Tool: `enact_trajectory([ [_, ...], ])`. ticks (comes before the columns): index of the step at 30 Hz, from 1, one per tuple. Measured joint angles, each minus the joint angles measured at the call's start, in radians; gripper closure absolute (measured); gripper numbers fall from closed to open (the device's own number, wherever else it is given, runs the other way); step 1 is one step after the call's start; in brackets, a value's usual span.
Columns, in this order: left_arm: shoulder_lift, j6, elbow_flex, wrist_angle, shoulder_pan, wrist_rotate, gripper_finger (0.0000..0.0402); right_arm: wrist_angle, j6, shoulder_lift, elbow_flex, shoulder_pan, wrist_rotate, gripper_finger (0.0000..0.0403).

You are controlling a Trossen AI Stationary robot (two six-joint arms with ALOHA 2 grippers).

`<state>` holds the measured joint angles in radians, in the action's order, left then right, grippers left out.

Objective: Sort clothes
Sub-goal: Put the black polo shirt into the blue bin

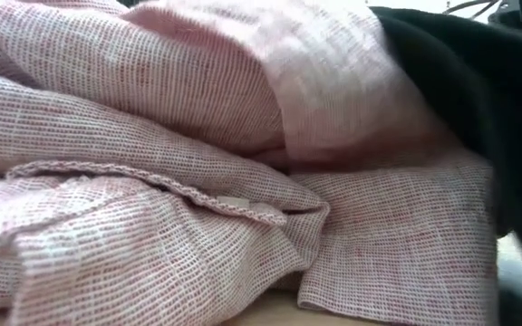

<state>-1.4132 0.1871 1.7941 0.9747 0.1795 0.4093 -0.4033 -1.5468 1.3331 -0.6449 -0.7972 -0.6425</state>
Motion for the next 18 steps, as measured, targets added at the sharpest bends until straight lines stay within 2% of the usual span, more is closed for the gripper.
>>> enact_trajectory([
  [10, 0.000, -0.154, 0.165, -0.180, -0.006, 0.103, 0.0401, 0.007, 0.078, 0.000, 0.000, 0.032, 0.027, 0.0261],
  [18, 0.000, -0.267, 0.216, -0.332, -0.059, 0.203, 0.0401, 0.008, 0.084, 0.000, 0.000, 0.036, 0.027, 0.0261],
])
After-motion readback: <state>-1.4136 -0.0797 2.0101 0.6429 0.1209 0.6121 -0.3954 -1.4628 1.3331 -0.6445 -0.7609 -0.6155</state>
